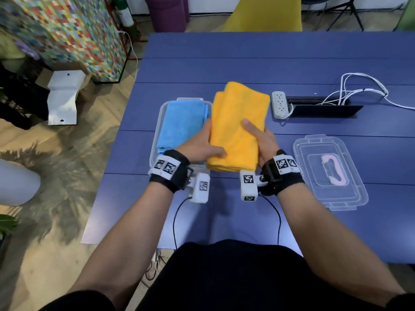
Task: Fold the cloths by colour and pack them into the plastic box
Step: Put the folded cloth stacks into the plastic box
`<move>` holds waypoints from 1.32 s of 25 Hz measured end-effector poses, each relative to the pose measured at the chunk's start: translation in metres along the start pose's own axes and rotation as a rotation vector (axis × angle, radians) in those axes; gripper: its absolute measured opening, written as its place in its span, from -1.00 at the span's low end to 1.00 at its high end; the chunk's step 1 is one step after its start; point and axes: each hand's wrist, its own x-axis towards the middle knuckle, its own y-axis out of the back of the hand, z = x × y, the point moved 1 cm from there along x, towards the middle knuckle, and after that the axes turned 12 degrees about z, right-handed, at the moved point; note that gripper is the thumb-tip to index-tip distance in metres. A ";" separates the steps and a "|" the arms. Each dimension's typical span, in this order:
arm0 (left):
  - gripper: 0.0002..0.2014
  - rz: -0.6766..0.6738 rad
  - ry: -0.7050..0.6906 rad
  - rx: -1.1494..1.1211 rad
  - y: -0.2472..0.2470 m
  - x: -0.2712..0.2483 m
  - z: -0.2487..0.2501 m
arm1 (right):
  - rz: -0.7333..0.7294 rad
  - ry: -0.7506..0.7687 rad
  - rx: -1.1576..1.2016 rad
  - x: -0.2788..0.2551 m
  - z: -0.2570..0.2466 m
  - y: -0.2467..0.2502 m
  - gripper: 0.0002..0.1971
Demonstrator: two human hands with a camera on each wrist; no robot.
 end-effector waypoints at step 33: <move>-0.29 0.389 0.048 0.747 0.106 -0.021 -0.098 | -0.141 0.556 -1.592 0.007 0.068 -0.102 -0.08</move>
